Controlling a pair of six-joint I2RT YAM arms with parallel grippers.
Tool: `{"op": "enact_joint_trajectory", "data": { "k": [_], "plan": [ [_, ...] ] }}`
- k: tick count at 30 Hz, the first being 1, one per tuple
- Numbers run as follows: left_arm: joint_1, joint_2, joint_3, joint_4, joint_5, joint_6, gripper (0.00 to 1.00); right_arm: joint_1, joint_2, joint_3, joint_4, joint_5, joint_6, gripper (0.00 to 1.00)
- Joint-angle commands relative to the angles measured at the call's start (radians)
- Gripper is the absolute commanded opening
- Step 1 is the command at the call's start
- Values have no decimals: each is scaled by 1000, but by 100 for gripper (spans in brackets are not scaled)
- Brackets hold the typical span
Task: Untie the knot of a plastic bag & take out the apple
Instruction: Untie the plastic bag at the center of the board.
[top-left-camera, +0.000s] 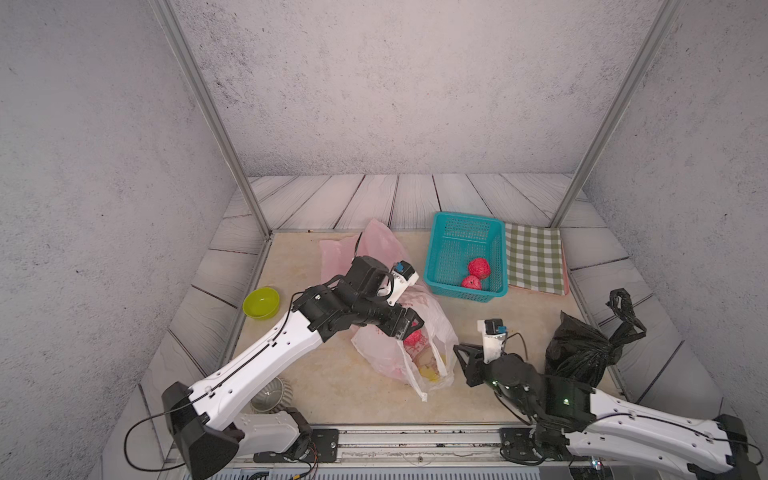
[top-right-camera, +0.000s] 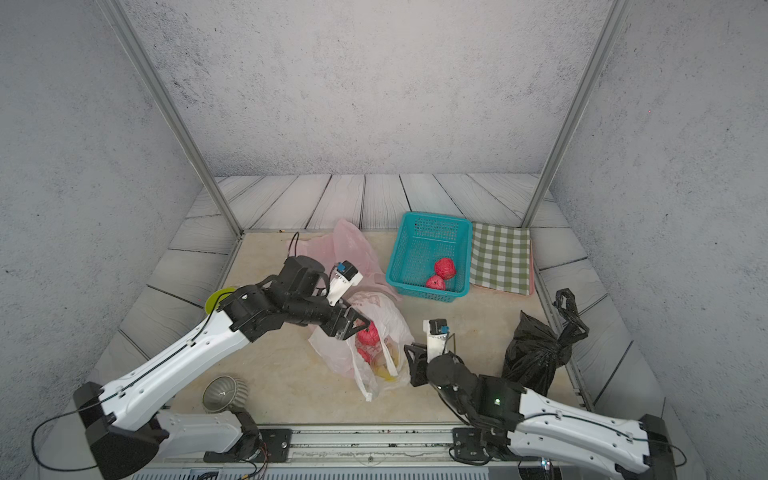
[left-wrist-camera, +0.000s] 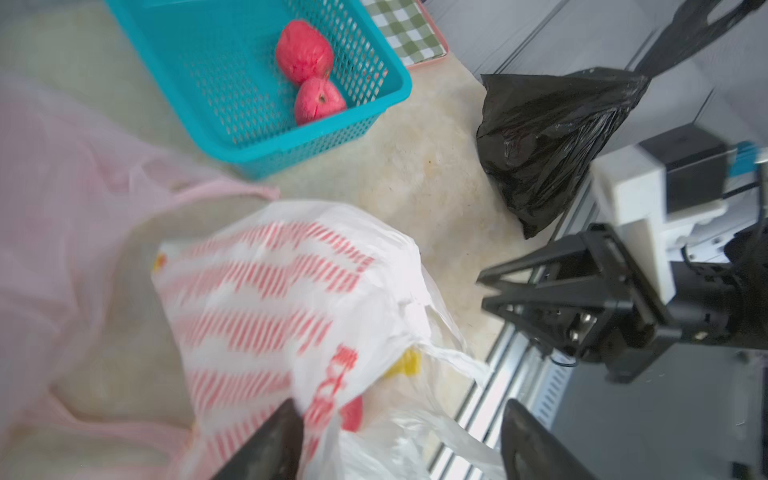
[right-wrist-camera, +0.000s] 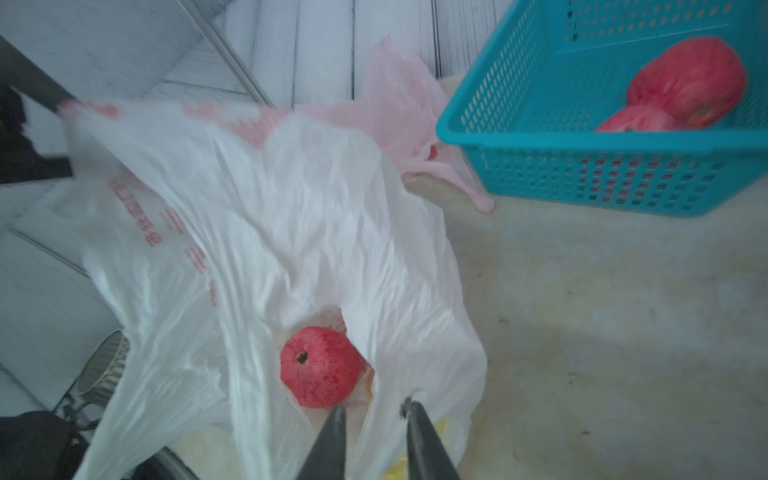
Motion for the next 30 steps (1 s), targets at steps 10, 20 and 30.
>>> {"op": "enact_joint_trajectory", "data": {
  "k": [10, 20, 30],
  "plan": [
    [-295, -369, -383, 214, -188, -490, 100, 4, 94, 86, -253, -61, -170, 87],
    [-501, 79, -233, 179, -569, -604, 97, 3, 176, 217, -364, 120, -122, 89],
    [-506, 169, -111, 164, -750, -593, 96, 3, -17, 98, -393, 42, -53, 85]
  ]
}}
